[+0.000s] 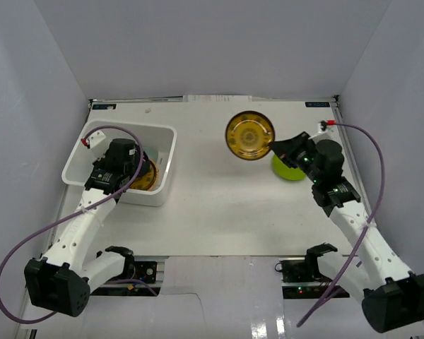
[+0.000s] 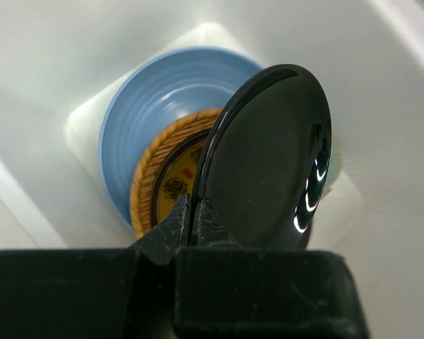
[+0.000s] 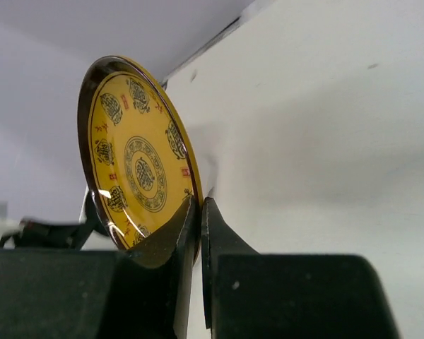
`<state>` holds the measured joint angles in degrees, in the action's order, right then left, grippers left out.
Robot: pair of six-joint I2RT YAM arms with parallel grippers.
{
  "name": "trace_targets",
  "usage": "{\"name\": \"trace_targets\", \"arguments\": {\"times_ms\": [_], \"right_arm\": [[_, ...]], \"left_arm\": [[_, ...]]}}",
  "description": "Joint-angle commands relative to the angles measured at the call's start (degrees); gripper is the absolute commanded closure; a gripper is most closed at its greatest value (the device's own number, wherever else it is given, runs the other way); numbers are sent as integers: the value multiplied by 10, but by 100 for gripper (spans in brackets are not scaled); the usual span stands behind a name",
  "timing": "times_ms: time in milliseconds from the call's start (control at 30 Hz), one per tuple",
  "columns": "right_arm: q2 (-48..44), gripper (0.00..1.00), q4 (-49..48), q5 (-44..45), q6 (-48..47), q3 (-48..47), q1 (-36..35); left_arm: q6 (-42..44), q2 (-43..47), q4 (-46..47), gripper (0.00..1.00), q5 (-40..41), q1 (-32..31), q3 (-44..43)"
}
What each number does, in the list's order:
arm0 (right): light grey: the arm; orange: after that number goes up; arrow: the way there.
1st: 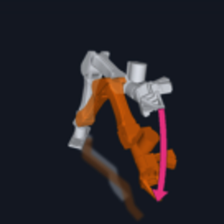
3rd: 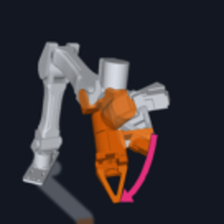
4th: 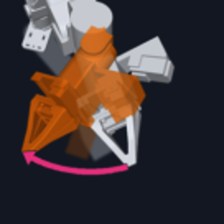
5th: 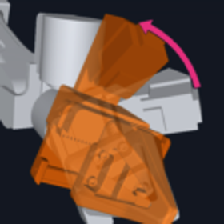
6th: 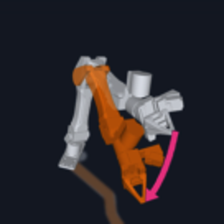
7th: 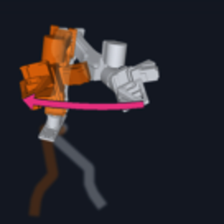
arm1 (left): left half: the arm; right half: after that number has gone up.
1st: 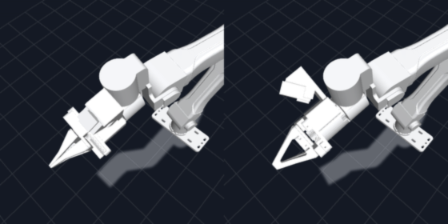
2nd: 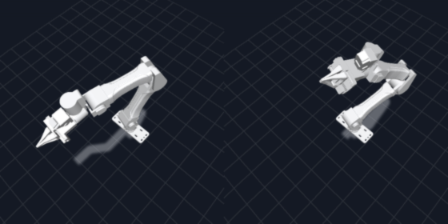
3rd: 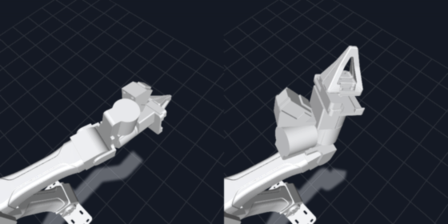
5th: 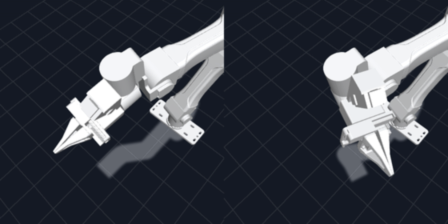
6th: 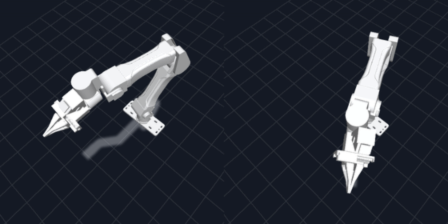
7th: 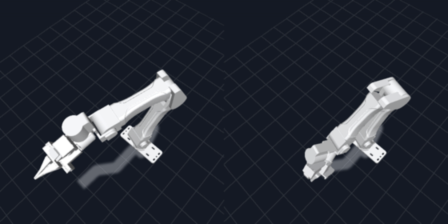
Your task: Place the plates into the plastic bin on the countertop
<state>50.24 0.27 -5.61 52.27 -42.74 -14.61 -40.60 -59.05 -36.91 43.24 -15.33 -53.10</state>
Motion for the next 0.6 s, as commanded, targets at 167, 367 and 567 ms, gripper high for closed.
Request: {"name": "trace_targets", "arguments": {"times_ms": [167, 367, 567], "right_arm": [[210, 92, -100, 121, -103, -196, -263], [422, 92, -63, 132, -151, -389, -334], [555, 92, -32, 143, -171, -511, -373]], "left_arm": [[26, -52, 80, 83, -190, 164, 21], [33, -35, 107, 8, -291, 211, 8], [30, 25, 106, 2, -340, 213, -55]]}}
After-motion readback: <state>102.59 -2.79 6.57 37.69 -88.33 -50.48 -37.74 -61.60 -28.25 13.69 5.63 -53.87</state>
